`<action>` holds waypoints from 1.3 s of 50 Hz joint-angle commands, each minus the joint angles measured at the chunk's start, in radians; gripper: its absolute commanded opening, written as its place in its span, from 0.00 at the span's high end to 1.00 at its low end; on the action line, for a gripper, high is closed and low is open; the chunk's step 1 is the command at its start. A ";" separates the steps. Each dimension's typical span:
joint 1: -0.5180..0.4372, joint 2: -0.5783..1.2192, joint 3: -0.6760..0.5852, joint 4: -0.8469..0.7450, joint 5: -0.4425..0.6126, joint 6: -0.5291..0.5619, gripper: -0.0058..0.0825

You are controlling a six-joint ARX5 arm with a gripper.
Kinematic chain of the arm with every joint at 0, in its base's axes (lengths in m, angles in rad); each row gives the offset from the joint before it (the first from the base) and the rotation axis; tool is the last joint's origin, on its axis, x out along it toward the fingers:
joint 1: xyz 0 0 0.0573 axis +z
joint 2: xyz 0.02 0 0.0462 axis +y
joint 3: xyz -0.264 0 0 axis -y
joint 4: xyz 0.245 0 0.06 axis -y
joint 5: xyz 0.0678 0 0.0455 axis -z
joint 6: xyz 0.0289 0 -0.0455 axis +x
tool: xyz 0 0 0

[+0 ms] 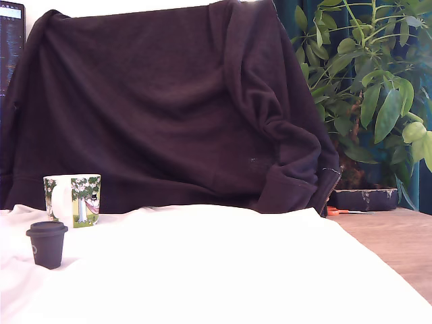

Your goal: Pick the grey coffee capsule and place it inside the green coffee cup

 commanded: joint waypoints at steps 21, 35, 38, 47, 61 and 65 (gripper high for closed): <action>-0.067 0.372 -0.024 0.249 -0.028 0.150 0.14; -0.067 0.642 -0.024 0.470 -0.018 0.150 0.15; -0.067 0.698 -0.024 0.521 -0.009 0.150 0.15; -0.067 0.865 -0.023 0.665 0.008 0.151 0.15; -0.082 1.125 0.030 0.816 0.043 0.153 0.15; -0.093 1.196 0.062 0.832 0.043 0.158 0.15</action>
